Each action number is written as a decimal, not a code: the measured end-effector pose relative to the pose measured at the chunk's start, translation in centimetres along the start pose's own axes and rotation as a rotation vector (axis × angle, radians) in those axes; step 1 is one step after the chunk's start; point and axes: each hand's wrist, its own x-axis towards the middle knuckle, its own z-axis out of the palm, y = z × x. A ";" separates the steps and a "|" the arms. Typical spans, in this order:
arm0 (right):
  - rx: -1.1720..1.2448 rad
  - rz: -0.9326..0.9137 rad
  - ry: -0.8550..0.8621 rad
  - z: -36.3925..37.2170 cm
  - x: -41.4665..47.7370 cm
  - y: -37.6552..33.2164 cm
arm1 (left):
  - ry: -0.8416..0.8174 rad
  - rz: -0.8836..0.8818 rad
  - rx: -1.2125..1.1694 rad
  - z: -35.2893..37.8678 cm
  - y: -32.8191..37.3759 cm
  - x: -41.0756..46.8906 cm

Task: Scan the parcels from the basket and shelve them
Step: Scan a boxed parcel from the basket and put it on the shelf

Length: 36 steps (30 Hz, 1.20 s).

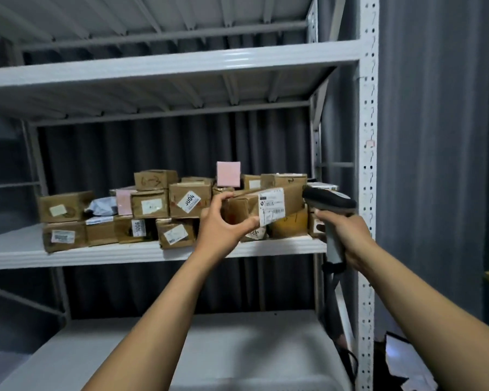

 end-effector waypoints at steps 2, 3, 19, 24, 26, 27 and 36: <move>-0.013 -0.008 -0.029 1.1 0.5 -1.2 | 0.088 0.024 -0.005 -0.8 0.7 1.0; -0.015 -0.007 -0.050 1.8 0.7 -1.6 | 0.137 0.026 0.001 -1.2 0.8 1.5; -0.225 0.016 -0.220 11.0 5.5 -1.4 | 0.463 0.005 0.533 -3.5 -2.5 13.2; -0.277 0.007 -0.219 11.0 7.3 -0.9 | 0.452 -0.016 0.589 -3.0 -4.5 16.4; -0.297 0.008 -0.215 10.9 8.0 -0.6 | 0.426 -0.024 0.623 -2.8 -5.5 17.5; -0.314 0.015 -0.216 10.8 8.2 -0.5 | 0.408 -0.030 0.630 -2.7 -6.0 17.9; -0.340 0.003 -0.246 11.5 9.0 0.0 | 0.281 0.411 1.025 -4.5 -9.6 17.0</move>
